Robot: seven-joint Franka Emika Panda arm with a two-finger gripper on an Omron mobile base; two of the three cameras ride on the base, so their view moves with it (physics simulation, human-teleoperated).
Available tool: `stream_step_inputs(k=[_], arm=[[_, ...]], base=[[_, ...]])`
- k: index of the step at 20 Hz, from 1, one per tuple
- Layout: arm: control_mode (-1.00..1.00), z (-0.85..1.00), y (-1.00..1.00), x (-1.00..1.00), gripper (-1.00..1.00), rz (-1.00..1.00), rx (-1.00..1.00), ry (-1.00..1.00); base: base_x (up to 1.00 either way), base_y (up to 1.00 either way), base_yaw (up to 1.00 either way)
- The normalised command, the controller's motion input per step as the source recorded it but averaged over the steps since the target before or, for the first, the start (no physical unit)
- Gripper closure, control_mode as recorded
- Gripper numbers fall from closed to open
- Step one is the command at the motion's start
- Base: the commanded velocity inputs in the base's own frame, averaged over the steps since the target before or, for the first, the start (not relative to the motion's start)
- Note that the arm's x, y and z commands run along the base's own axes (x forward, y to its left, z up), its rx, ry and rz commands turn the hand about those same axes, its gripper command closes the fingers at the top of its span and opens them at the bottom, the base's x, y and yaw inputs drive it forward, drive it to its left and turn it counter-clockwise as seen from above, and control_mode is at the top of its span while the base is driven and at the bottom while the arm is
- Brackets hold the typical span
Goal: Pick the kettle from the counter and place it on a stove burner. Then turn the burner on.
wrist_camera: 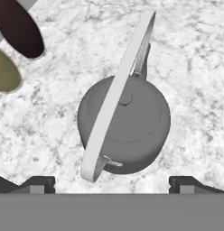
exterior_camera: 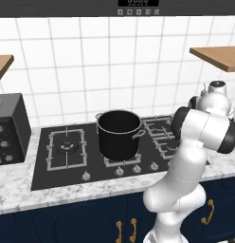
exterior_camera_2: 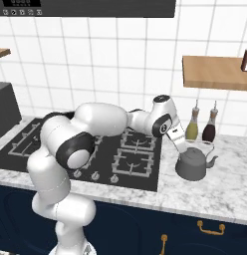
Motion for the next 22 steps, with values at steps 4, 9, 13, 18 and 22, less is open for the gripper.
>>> stream_step_inputs(k=[4,9,13,18,22], arm=[[-1.0,-0.12,-0.04,0.2,-1.0,-0.01,0.0,0.05],[-1.0,-0.11,0.0,0.23,-1.0,-0.02,0.0,0.04],[-1.0,-0.15,-0.12,0.19,-1.0,-0.01,0.0,0.01],[-1.0,-0.16,-0.27,0.09,-1.0,-0.01,0.0,0.0],[-1.0,-0.02,-0.09,0.0,-1.0,-0.02,0.0,0.0]], base=[[0.0,0.0,0.0],[0.0,0.0,0.0],[0.0,0.0,0.0],[0.0,0.0,0.0],[0.0,0.0,0.0]])
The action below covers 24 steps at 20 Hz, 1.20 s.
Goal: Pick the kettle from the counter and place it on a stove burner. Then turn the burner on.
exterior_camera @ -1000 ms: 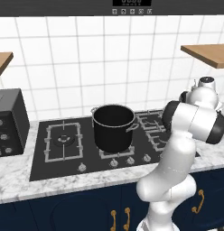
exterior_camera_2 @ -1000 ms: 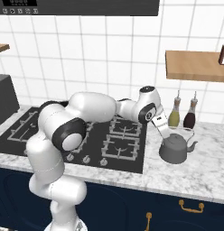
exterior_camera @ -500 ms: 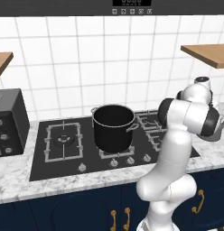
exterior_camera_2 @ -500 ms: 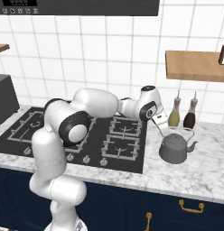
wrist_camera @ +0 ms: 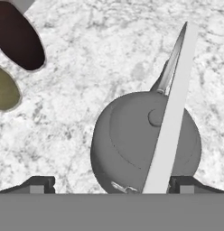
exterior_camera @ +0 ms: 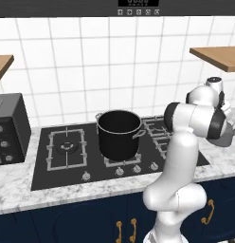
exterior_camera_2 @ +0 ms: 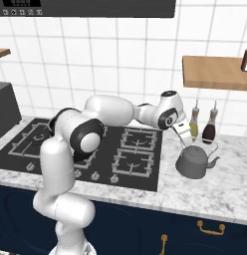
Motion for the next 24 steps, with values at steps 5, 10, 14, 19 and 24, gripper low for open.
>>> stream_step_inputs(k=[5,10,14,19,24], arm=[[-1.0,-0.03,0.02,-0.06,-1.0,-0.01,0.0,0.0],[-1.0,-0.2,0.0,0.0,1.0,-0.04,0.0,0.0],[-1.0,-0.21,0.0,0.0,1.0,-0.04,0.0,0.0],[-1.0,-0.01,0.0,0.0,1.0,-0.02,0.0,0.01],[-1.0,0.0,0.0,0.0,1.0,0.0,0.0,0.0]], base=[[0.0,0.0,0.0],[0.0,0.0,0.0],[0.0,0.0,0.0],[0.0,0.0,0.0],[0.0,0.0,0.0]])
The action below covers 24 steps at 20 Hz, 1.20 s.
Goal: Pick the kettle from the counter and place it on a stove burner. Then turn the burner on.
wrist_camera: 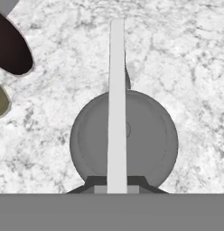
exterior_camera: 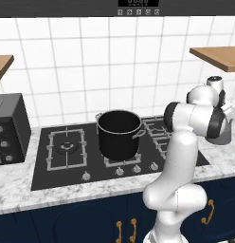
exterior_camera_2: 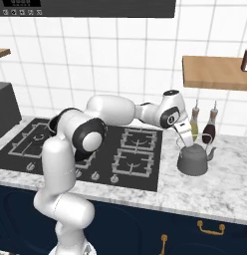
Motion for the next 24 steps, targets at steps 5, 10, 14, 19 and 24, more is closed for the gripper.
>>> stream_step_inputs(k=[5,10,14,19,24], arm=[[-1.0,0.19,0.01,-0.2,1.0,0.0,0.0,-0.01],[-1.0,0.44,0.32,-0.33,1.0,0.01,-0.01,-0.09],[-1.0,0.28,0.63,-0.2,1.0,0.0,0.0,-0.11],[-1.0,0.22,0.71,-0.35,1.0,0.0,0.0,-0.13],[-1.0,0.03,0.77,-0.2,1.0,0.04,0.0,-0.1]], base=[[0.0,0.0,0.0],[0.0,0.0,0.0],[0.0,0.0,0.0],[0.0,0.0,0.0],[0.0,0.0,0.0]])
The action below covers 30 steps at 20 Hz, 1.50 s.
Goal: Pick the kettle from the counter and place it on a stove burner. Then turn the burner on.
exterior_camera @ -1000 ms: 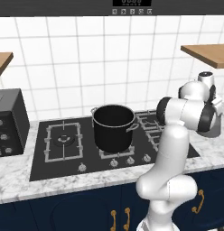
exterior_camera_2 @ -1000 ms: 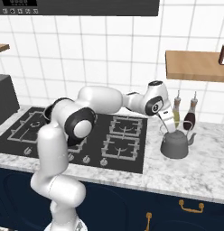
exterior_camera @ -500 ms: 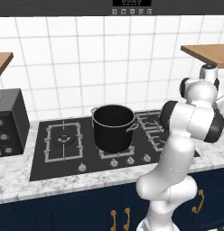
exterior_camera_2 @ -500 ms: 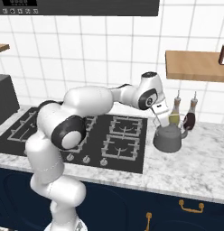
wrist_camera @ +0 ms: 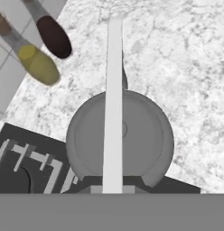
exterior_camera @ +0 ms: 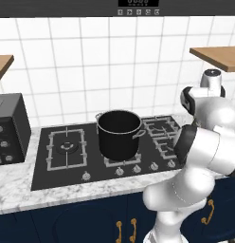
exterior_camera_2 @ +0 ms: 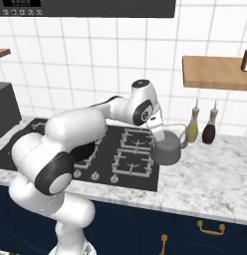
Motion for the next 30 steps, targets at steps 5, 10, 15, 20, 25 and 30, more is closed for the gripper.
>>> stream_step_inputs(k=[5,10,15,20,25,30], arm=[[-1.0,0.0,0.82,-0.06,1.0,0.06,0.0,-0.03],[-1.0,0.05,0.73,0.0,1.0,0.05,0.0,0.0],[-1.0,0.0,0.57,0.0,1.0,0.06,0.0,0.0],[-1.0,-0.08,0.14,0.08,1.0,0.09,0.0,0.02],[-1.0,-0.28,0.01,0.27,1.0,0.05,0.0,0.08],[-1.0,-0.23,0.0,0.32,1.0,0.02,0.0,0.05]], base=[[0.0,0.0,0.0],[0.0,0.0,0.0],[0.0,0.0,0.0],[0.0,0.0,0.0],[0.0,0.0,0.0],[0.0,0.0,0.0]])
